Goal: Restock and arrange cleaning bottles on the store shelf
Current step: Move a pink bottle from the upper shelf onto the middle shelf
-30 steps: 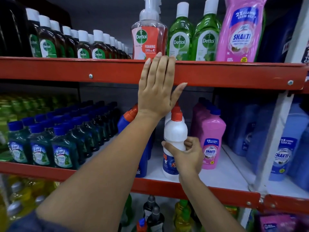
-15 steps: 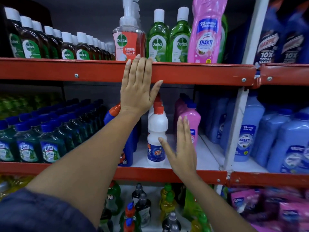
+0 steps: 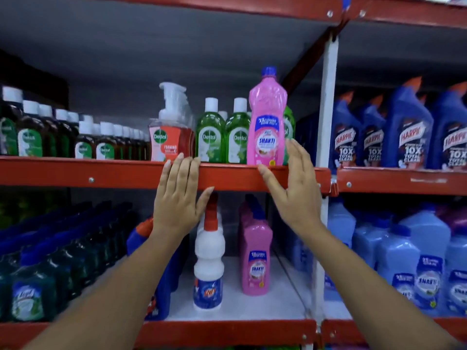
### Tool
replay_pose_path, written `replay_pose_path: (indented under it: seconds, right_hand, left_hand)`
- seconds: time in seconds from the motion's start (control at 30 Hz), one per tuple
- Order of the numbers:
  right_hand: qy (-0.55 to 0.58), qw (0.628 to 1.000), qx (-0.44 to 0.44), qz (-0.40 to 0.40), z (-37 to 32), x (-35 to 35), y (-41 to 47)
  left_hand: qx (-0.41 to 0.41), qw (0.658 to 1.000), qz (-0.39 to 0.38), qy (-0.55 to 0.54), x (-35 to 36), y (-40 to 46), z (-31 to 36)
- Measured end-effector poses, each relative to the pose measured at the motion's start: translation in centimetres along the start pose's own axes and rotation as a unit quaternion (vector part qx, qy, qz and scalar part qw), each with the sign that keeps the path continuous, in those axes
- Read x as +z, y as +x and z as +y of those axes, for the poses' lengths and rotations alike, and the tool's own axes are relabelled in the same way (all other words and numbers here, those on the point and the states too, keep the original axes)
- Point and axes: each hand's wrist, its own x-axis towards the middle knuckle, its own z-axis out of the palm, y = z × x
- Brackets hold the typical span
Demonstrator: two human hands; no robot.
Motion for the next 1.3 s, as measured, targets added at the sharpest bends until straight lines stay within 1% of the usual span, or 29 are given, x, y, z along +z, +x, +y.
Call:
replay_pose_path:
  seconds: [0.1, 0.17, 0.2, 0.23, 0.3, 0.37, 0.43, 0.57, 0.7, 0.83, 0.93, 1.13, 1.3]
  right_hand:
    - [0.004, 1.0, -0.007, 0.006, 0.3, -0.4, 3.9]
    - [0.018, 0.999, 0.023, -0.02, 0.7, -0.4, 6.2]
    - [0.047, 0.997, 0.054, -0.037, 0.9, -0.3, 7.1]
    - [0.094, 0.99, 0.093, -0.053, 1.1, -0.3, 8.0]
    - [0.198, 0.961, 0.169, -0.089, 1.2, -0.5, 9.1]
    - [0.264, 0.931, 0.213, -0.133, 1.4, -0.7, 9.7]
    - [0.304, 0.909, 0.236, -0.161, 1.7, -0.8, 10.0]
    - [0.339, 0.89, 0.265, -0.148, 1.7, -0.9, 10.3]
    - [0.355, 0.889, 0.261, -0.122, 1.1, -1.2, 10.4]
    - [0.369, 0.896, 0.228, -0.088, 0.1, -2.6, 11.4]
    - [0.382, 0.896, 0.213, -0.077, -0.7, -4.0, 11.7]
    - [0.416, 0.879, 0.216, -0.089, -2.4, -6.9, 9.6]
    - [0.424, 0.864, 0.243, -0.121, -1.9, -7.8, 4.2]
  left_hand:
    - [-0.001, 1.0, -0.002, 0.002, 0.1, 0.1, 0.0]
    - [-0.003, 1.0, -0.002, 0.005, 0.2, 0.1, 0.0]
    - [-0.003, 1.0, -0.001, 0.007, 0.3, 0.1, -0.1]
    - [-0.002, 1.0, 0.0, 0.01, 0.4, 0.1, -0.1]
    - [0.001, 1.0, 0.004, 0.014, 0.6, 0.0, -0.1]
    - [0.001, 1.0, 0.008, 0.017, 0.8, 0.0, -0.1]
    - [-0.001, 1.0, 0.01, 0.019, 1.0, 0.1, -0.1]
    - [-0.003, 1.0, 0.01, 0.022, 1.0, 0.1, -0.1]
    - [-0.004, 1.0, 0.007, 0.024, 0.9, 0.0, -0.1]
    - [-0.008, 1.0, 0.005, 0.02, 0.8, 0.1, 0.1]
    - [-0.01, 1.0, 0.004, 0.021, 0.6, 0.2, 0.2]
    - [-0.01, 1.0, -0.01, 0.013, 0.2, 0.3, 0.1]
    - [-0.006, 1.0, -0.019, 0.014, 0.0, 0.3, 0.1]
